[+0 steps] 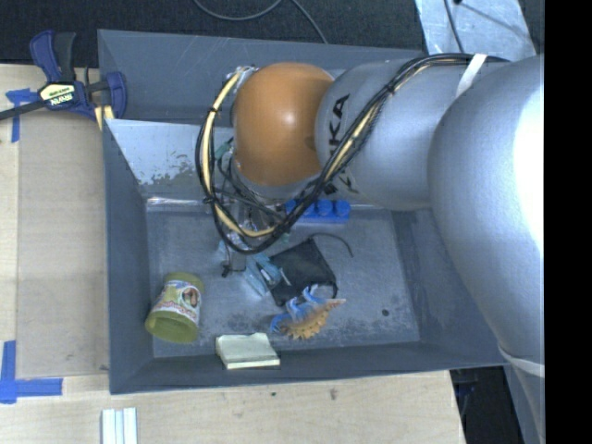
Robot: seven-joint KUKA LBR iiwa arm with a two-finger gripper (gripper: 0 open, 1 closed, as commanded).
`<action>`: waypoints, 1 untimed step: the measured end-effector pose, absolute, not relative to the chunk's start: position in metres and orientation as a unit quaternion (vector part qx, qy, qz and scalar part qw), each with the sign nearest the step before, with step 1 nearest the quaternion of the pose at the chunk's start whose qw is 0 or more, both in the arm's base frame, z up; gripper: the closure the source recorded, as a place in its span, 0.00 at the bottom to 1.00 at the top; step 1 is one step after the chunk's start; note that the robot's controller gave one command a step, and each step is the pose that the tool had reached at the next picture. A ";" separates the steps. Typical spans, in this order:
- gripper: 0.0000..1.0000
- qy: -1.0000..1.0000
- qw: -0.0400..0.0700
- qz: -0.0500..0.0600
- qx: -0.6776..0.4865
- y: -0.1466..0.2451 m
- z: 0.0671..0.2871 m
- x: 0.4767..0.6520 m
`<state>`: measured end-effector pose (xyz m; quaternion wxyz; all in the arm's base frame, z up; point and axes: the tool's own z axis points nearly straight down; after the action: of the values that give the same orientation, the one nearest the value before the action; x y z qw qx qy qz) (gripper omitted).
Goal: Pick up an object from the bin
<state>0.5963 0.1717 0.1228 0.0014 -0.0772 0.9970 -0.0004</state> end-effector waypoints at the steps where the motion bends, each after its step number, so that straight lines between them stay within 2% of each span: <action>1: 0.00 0.989 0.001 0.002 -0.149 0.151 0.110 0.585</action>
Offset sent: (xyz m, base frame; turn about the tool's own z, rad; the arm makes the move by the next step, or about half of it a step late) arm -0.0073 -0.0713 -0.0218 0.3043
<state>0.5847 0.1507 0.1097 0.0013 -0.1490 0.9888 0.0016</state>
